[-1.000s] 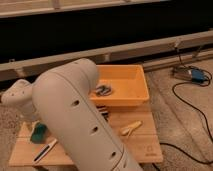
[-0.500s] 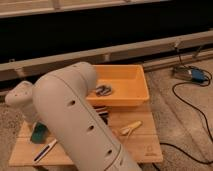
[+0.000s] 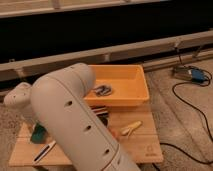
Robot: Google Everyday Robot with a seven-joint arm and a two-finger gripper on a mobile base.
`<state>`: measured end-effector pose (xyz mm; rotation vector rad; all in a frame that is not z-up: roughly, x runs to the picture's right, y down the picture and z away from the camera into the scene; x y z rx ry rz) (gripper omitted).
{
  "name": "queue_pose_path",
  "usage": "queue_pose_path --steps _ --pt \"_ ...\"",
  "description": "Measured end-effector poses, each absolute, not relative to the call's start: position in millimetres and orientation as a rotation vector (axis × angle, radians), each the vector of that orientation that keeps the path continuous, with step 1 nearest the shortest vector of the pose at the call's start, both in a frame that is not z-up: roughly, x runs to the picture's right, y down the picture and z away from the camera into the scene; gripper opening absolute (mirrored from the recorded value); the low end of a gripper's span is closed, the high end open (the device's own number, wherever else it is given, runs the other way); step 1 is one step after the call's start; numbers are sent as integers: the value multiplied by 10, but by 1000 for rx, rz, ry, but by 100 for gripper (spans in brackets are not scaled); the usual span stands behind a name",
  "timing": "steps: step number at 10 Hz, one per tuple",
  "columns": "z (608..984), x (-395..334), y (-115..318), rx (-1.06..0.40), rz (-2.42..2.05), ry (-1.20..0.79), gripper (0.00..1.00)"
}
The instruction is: Place sponge in metal cup
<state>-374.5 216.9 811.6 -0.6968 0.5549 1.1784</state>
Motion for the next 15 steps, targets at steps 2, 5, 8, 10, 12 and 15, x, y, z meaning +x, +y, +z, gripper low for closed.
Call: queue_pose_path --steps 2,5,8,10,12,15 --pt "8109 -3702 2171 -695 1182 559 21" --pt "8006 -3566 2080 -711 1193 527 0" --pt "7685 -3339 1814 -718 1204 441 0" --pt "7432 -3103 1606 -717 1213 382 0" --pt "7171 -2816 1375 -708 1221 314 0" --pt "7028 -2260 1112 -686 1246 233 0"
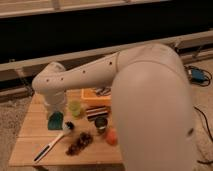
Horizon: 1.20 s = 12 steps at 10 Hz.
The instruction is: Place sponge in metal cup
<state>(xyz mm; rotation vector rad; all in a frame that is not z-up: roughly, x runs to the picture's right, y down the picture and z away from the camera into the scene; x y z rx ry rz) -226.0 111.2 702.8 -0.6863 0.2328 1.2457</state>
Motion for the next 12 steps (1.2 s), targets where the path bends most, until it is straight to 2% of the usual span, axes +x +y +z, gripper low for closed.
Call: queue_pose_path --steps 4,12 --pt "7187 -1570 940 -674 1324 190 0" --pt "7492 -806 862 -634 1448 146 0"
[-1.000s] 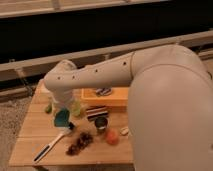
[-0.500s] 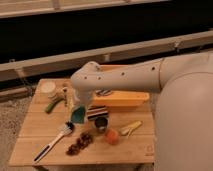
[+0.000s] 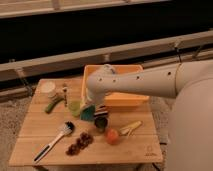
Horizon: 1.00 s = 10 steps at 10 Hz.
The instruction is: Place sponge in metal cup
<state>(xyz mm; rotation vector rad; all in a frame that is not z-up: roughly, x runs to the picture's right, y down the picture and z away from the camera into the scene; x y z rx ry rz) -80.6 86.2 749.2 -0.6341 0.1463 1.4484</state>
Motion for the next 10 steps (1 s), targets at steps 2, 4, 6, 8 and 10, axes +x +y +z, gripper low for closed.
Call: queue_pose_path --steps 2,4,6,8,10 --pt "7470 -637 816 -625 1494 140 0" --pt "7441 -490 781 -612 1531 135 0" --pt "7428 -386 792 -593 1549 142 0" --pt "7439 -298 823 -576 1556 155 14" --pt "7449 -233 862 -566 1557 169 33"
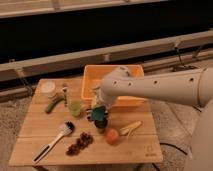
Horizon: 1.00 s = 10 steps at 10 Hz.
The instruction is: Place sponge in metal cup
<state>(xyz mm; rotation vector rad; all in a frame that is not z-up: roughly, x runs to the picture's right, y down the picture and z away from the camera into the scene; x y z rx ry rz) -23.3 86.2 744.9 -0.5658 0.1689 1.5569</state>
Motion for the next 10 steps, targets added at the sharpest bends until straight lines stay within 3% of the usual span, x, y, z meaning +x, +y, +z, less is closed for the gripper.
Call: queue_pose_path --steps 2,5,10 --pt "7455 -149 955 -561 1551 198 55" --pt "7453 -91 1104 -559 1531 230 79" --pt "7502 -224 1195 -563 1495 231 80"
